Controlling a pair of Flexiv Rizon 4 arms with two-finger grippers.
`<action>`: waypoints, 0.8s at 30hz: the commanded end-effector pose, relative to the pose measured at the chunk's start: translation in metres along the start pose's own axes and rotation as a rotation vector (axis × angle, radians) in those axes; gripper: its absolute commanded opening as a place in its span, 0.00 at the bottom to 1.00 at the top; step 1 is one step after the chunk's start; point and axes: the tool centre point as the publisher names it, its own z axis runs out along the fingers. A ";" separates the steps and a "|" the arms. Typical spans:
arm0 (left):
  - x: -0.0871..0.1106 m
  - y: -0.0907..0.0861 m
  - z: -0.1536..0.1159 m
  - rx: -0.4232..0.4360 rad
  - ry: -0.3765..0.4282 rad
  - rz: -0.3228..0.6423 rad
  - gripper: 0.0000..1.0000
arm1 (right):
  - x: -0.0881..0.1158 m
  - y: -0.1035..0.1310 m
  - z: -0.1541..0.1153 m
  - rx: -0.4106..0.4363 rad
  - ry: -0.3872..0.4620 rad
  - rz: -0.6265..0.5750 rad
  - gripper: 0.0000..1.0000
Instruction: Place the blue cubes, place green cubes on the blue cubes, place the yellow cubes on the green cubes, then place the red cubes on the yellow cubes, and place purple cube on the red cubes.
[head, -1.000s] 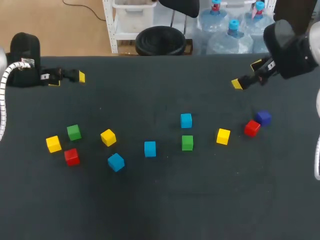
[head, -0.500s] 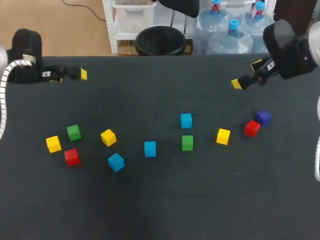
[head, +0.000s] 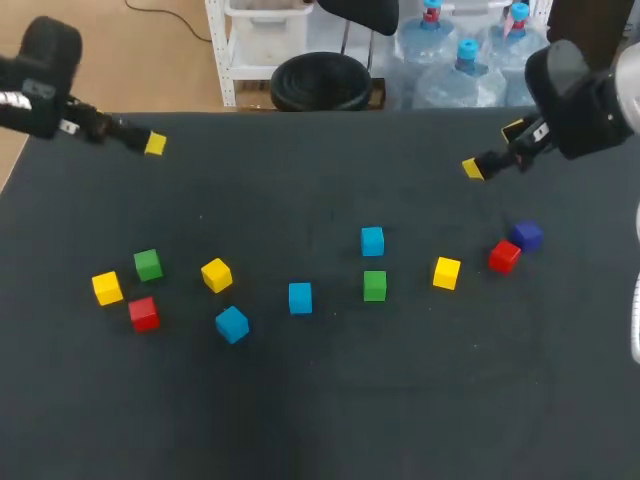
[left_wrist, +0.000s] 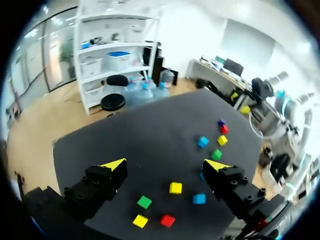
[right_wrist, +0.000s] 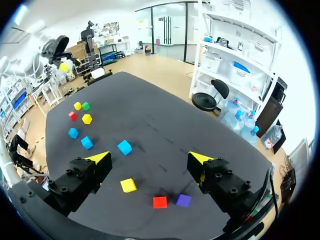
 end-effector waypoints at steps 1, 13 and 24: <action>-0.011 -0.002 -0.014 0.053 0.200 0.117 1.00 | 0.001 0.002 -0.002 0.008 0.001 0.001 1.00; -0.026 -0.034 -0.005 0.107 0.468 0.434 1.00 | 0.001 0.002 -0.002 0.008 0.001 0.001 1.00; -0.018 -0.070 0.033 0.227 0.562 0.572 1.00 | 0.001 0.002 -0.002 0.008 0.001 0.001 1.00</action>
